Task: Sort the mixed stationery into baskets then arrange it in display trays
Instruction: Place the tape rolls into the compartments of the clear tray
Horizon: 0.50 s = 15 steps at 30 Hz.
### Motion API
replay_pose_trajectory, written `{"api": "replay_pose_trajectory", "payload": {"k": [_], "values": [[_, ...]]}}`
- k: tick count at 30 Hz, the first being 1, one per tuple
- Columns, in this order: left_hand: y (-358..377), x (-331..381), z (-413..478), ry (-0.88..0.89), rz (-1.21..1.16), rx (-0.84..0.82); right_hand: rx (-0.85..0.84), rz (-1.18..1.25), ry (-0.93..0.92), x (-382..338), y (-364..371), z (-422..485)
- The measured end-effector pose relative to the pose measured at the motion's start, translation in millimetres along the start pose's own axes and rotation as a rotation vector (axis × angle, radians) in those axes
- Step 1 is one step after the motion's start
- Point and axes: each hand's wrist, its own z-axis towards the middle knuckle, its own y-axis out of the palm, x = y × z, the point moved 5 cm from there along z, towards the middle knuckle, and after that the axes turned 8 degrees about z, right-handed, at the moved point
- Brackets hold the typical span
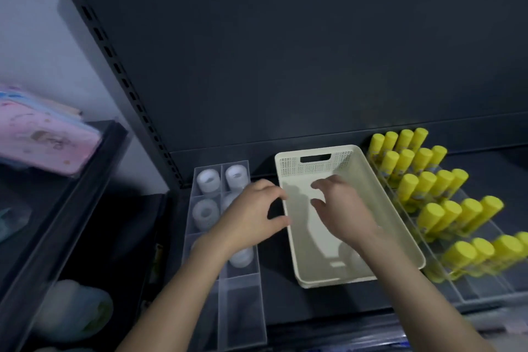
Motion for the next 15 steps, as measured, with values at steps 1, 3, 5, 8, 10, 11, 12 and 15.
{"api": "replay_pose_trajectory", "payload": {"k": [1, 3, 5, 8, 10, 11, 12, 15], "values": [[4.2, 7.0, 10.1, 0.014, 0.006, -0.021, 0.004, -0.019, 0.049, 12.8, -4.9, 0.1], [15.8, 21.5, 30.9, 0.041, 0.014, -0.073, -0.015, -0.077, 0.122, 34.8, -12.1, -0.8], [31.6, 36.0, 52.5, 0.077, 0.054, -0.132, -0.059, -0.128, 0.162, 49.7, -15.2, -2.8], [59.9, 53.0, 81.9, 0.106, 0.146, -0.233, -0.137, -0.15, 0.183, 60.5, -12.9, -6.4], [77.0, 58.7, 96.4, 0.104, 0.168, -0.288, -0.162, -0.171, 0.184, 63.1, -9.8, -8.5], [83.9, 59.9, 101.9, 0.098, 0.162, -0.306, -0.161, -0.177, 0.186, 63.6, -9.3, -9.3], [89.7, 60.5, 106.4, 0.091, 0.149, -0.32, -0.148, -0.178, 0.184, 63.7, -9.9, -10.1], [103.9, 59.3, 114.7, 0.071, 0.087, -0.355, -0.041, -0.154, 0.132, 60.6, -17.7, -13.1]]}}
